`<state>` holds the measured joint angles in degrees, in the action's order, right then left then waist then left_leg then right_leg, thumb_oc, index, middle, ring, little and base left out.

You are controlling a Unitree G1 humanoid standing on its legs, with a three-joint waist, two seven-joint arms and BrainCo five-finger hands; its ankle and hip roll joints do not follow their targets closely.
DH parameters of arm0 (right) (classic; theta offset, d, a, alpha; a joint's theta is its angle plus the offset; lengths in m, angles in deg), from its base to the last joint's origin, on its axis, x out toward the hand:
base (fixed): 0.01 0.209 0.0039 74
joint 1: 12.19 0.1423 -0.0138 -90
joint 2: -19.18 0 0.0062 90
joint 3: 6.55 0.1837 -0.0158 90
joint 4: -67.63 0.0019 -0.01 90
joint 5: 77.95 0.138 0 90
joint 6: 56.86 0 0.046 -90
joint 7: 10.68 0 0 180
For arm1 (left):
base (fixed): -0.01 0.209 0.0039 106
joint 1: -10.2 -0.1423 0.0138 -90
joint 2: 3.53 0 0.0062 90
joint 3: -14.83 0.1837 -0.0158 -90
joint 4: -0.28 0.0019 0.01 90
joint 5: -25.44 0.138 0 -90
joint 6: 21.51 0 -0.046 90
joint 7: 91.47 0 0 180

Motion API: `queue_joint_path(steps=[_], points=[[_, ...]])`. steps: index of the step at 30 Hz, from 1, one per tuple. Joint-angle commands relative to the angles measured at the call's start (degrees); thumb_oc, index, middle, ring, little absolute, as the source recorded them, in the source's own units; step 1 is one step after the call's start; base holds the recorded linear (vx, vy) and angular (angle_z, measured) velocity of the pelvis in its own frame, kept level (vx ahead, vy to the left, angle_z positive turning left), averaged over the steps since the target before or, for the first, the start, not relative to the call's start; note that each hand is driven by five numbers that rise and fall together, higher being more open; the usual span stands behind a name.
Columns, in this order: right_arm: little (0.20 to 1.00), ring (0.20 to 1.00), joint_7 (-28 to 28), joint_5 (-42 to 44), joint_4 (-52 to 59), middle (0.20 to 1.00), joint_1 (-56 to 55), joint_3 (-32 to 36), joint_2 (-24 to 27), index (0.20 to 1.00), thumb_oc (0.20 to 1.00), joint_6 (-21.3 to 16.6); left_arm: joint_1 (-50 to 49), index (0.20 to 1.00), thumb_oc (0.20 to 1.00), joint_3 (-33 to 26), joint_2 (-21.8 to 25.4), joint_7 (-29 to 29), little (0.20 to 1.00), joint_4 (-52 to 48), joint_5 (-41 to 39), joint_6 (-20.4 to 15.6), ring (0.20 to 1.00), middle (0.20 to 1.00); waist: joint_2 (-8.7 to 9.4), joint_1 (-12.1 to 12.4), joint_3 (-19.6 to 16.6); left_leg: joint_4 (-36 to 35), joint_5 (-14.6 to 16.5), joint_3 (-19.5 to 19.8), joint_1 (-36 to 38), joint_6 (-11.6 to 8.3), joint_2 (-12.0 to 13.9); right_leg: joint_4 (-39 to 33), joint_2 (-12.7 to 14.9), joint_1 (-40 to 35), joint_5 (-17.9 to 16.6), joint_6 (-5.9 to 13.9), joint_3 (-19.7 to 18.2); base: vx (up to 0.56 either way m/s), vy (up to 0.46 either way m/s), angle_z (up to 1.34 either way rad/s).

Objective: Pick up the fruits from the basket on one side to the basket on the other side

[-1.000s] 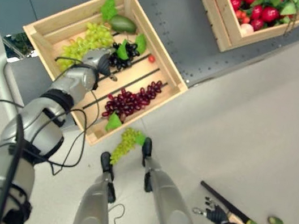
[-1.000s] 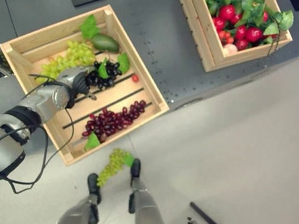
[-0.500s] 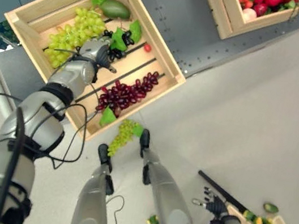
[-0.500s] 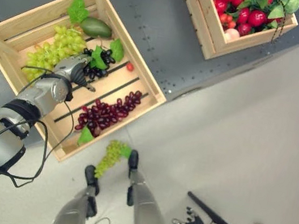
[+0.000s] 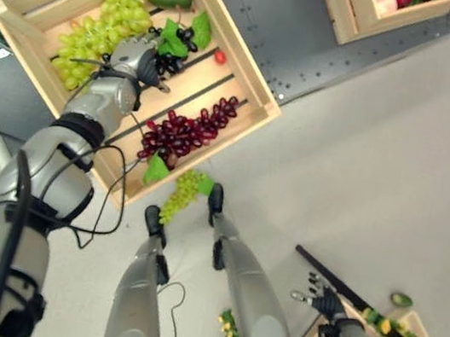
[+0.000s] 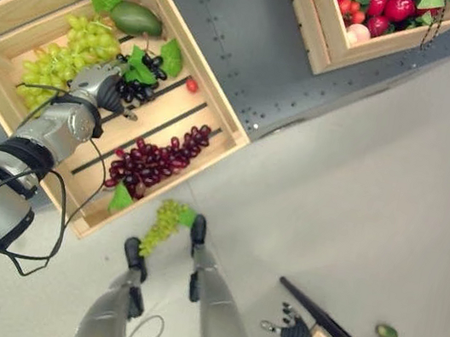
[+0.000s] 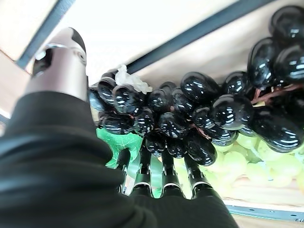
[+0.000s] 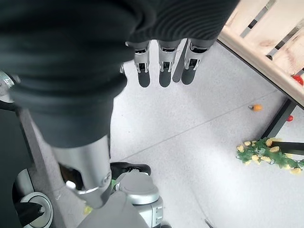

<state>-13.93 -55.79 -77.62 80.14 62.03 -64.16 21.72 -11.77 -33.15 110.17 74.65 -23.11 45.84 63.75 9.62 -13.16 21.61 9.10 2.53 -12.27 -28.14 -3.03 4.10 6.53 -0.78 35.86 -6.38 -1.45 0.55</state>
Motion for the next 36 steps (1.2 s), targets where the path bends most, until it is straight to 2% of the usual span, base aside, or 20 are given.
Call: queue_joint_path(steps=[1,13,24,25,26,36], points=[[1.0,1.0,0.43,2.44,1.44,1.0,-0.55,-1.16,2.99,1.0,1.0,-1.36,-0.81,1.0,1.0,-1.21,1.39,1.71,1.0,3.53,-3.23,0.32,1.0,1.0,1.6,-0.07,1.32,2.42,0.19,2.31,0.97,1.56,1.08,4.88,-0.51,-0.74,0.43,6.42,2.28,0.0,-0.04,0.01],[1.0,1.0,0.74,3.69,4.09,1.0,-0.73,-0.31,4.06,1.0,1.0,-2.13,-1.84,1.0,1.0,-1.38,-0.65,2.08,1.0,5.18,-2.38,0.81,1.0,1.0,0.91,-0.31,1.93,-0.02,-1.16,4.1,0.17,0.79,1.27,5.62,-0.21,1.85,1.16,6.19,4.1,0.0,-0.01,0.07],[1.0,1.0,0.56,3.61,5.93,1.0,-0.73,-0.36,5.01,1.0,1.0,-2.44,-2.61,1.0,1.0,-1.64,-1.22,2.09,1.0,5.62,-2.03,0.65,1.0,1.0,1.09,-0.45,1.59,-0.52,-1.45,4.51,-0.66,0.5,1.28,5.63,-0.3,3.1,1.08,6.03,4.49,0.0,0.0,0.0],[1.0,1.0,0.63,3.46,6.1,1.0,-0.76,-0.32,5.12,1.0,1.0,-2.46,-2.74,0.915,0.915,-1.67,-1.2,2.11,0.915,5.6,-1.98,0.73,0.915,0.915,1.09,-0.49,1.56,-0.44,-1.43,4.53,-0.73,0.49,1.28,5.72,-0.28,3.19,1.12,5.99,4.54,0.0,0.0,0.0],[1.0,1.0,0.61,3.44,6.55,1.0,-0.96,-0.14,5.3,1.0,1.0,-2.5,-3.05,0.2,0.2,-1.72,-1.26,2.26,0.2,5.56,-1.91,0.64,0.2,0.2,1.05,-0.54,1.47,-0.38,-1.42,4.56,-0.9,0.44,1.25,5.64,-0.24,3.22,1.07,6.01,4.57,0.0,0.0,0.0],[1.0,1.0,0.2,3.33,6.78,1.0,-0.95,0.02,5.96,1.0,1.0,-2.46,-4.06,0.2,0.2,-2.07,-1.68,2.43,0.2,5.82,-1.26,0.75,0.2,0.2,0.82,-0.56,0.97,-0.05,-1.23,4.76,-1.37,0.39,1.12,5.84,-0.2,3.36,1.33,5.91,4.74,0.0,0.0,0.0]])
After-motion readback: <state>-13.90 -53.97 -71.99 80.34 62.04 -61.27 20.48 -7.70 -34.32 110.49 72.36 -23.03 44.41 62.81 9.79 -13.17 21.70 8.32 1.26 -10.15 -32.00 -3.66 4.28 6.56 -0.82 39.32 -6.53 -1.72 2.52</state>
